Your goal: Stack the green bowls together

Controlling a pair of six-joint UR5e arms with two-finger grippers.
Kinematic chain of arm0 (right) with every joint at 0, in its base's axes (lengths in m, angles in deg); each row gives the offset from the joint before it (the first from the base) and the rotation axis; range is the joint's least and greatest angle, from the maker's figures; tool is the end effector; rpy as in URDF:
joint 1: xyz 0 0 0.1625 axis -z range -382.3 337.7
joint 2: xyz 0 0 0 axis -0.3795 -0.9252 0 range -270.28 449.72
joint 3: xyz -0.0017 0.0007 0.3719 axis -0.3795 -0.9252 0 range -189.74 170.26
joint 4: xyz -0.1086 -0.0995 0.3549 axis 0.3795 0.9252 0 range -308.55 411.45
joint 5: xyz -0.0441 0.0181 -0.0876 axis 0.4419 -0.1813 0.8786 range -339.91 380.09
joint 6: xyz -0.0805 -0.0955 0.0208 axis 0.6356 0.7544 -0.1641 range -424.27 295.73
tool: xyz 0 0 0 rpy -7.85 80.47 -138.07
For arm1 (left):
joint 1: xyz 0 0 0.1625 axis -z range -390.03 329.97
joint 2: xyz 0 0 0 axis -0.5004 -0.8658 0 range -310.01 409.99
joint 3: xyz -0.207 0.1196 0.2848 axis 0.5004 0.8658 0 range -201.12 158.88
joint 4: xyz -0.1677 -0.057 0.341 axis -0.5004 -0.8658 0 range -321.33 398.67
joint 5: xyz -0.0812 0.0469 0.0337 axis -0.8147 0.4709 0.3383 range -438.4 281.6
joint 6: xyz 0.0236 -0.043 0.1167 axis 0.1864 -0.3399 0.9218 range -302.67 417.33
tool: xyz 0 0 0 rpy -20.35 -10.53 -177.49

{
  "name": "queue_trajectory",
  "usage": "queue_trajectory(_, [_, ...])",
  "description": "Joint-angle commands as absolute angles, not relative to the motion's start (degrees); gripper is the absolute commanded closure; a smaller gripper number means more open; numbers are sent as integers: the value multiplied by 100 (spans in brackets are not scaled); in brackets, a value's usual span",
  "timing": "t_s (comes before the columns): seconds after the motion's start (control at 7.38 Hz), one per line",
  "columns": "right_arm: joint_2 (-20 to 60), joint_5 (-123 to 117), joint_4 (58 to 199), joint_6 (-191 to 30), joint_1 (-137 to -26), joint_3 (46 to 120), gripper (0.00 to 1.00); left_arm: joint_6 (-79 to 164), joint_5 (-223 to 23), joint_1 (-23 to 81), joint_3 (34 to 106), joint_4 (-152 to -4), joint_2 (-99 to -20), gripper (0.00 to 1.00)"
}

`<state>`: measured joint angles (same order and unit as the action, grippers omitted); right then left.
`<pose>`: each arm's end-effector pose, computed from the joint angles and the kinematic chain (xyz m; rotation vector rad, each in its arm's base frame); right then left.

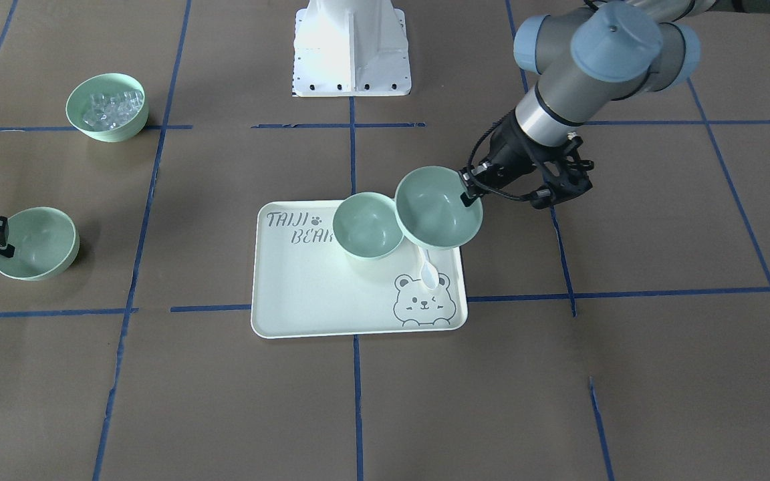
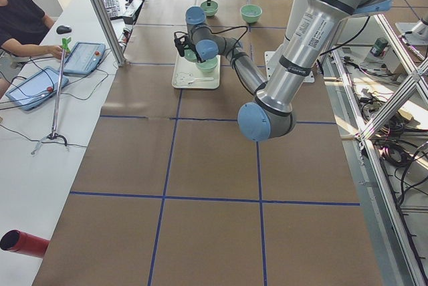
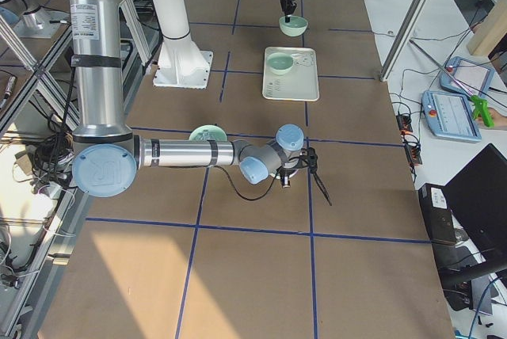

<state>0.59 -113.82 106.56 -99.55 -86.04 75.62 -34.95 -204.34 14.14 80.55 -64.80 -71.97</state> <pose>-0.1795 -0.4665 0.5846 0.0609 -0.9041 -0.0616 0.3877 -0.4589 0.2013 -0.1925 1.1077 -0.4122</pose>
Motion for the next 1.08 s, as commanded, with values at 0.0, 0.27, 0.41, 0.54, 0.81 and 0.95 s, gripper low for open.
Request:
queue_trajectory(0.0, [216, -12303, 10717, -9960, -9249, 7560, 100, -3934, -19823, 849, 7743, -6487, -7629, 100])
queue_trajectory(0.27, [358, -12853, 10726, -9977, -9595, 7569, 100, -4048, -19549, 479, 7531, -6513, -7780, 100])
queue_trajectory(0.41, [437, -12853, 10735, -9977, -9596, 7569, 100, -4058, -19339, 312, 7478, -6548, -7780, 100])
queue_trajectory(0.54, [490, -12853, 10796, -9986, -9604, 7578, 100, -4049, -19302, 285, 7468, -6557, -7745, 100])
queue_trajectory(0.81, [534, -12853, 10858, -9986, -9604, 7604, 100, -4031, -19293, 293, 7486, -6531, -7701, 100])
queue_trajectory(0.95, [560, -12853, 10858, -9995, -9604, 7613, 100, -4031, -19293, 302, 7486, -6531, -7666, 100])
